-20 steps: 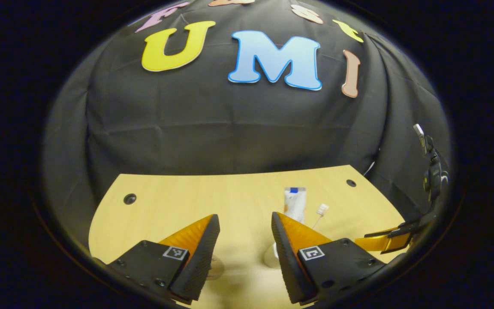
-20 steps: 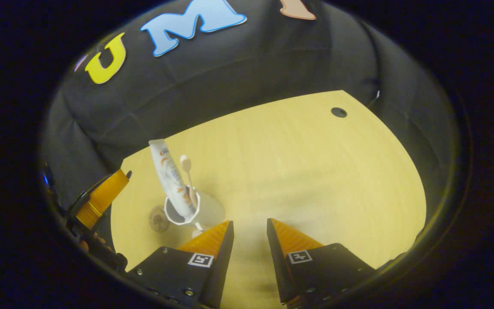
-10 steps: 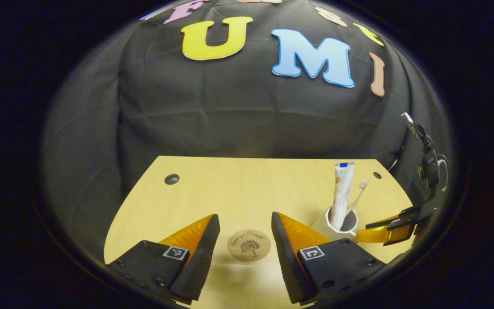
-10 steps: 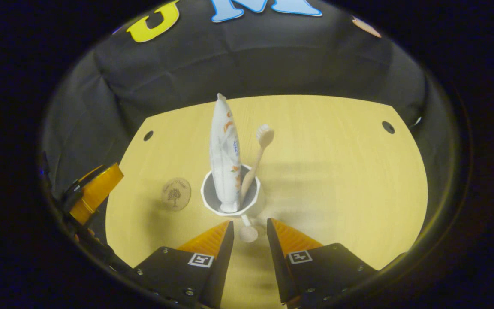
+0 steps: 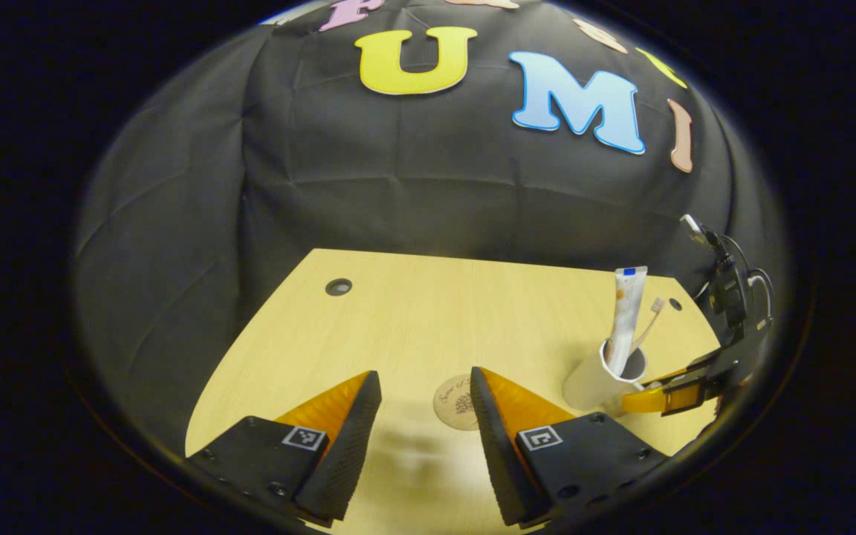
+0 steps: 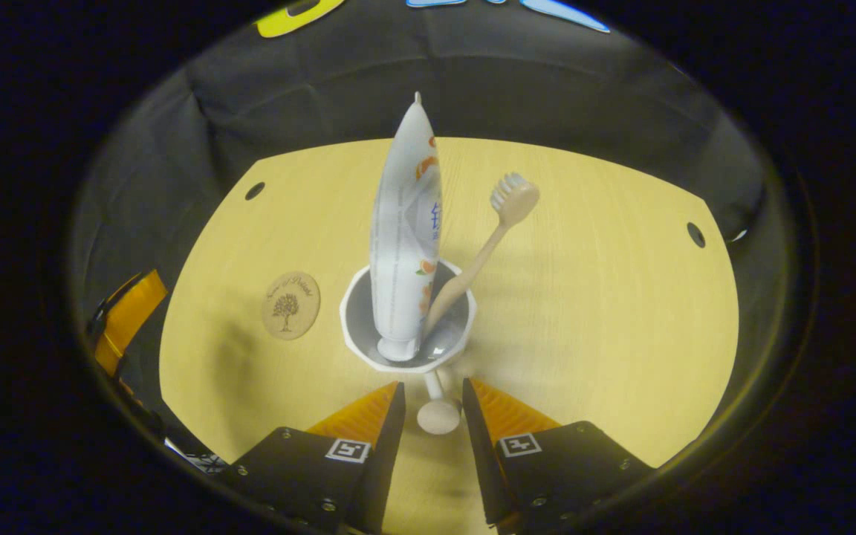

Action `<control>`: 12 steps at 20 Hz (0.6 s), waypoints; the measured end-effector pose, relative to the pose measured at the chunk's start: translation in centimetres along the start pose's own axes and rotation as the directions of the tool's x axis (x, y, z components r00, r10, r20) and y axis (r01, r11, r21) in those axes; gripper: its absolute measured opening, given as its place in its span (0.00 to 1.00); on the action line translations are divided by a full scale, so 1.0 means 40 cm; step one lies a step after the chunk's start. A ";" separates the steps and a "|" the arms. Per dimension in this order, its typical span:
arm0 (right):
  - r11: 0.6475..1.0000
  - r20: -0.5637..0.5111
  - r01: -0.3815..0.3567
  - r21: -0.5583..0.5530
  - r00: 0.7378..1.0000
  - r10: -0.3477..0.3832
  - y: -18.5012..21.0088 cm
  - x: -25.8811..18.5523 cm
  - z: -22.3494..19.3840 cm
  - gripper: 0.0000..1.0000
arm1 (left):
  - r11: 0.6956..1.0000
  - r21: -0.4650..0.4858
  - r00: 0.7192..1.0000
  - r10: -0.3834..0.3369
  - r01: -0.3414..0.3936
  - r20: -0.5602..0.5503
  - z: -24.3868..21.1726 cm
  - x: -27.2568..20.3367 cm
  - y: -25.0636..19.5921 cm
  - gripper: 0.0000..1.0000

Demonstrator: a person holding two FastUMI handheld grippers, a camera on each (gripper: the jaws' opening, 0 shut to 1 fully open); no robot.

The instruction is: Put the toothbrush and toothpaste on the desktop into the cup, then pick up the cup and place it on the coaster on the desktop.

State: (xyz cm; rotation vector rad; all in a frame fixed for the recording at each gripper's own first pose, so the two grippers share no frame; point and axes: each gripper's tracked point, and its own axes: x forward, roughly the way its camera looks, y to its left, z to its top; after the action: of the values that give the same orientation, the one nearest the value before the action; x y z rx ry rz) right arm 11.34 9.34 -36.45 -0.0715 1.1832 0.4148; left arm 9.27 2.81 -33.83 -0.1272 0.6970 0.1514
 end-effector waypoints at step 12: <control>0.993 -0.023 0.052 -0.105 0.998 -0.055 -0.012 0.050 -0.003 0.23 | 0.997 -0.063 0.998 0.048 -0.050 -0.035 -0.056 -0.016 0.049 0.79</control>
State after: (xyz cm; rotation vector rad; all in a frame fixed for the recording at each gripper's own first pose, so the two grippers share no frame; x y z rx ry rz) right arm 12.01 9.40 -38.38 -0.1995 1.1816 0.4292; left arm 7.02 4.30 -35.25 -0.1742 0.7293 0.2194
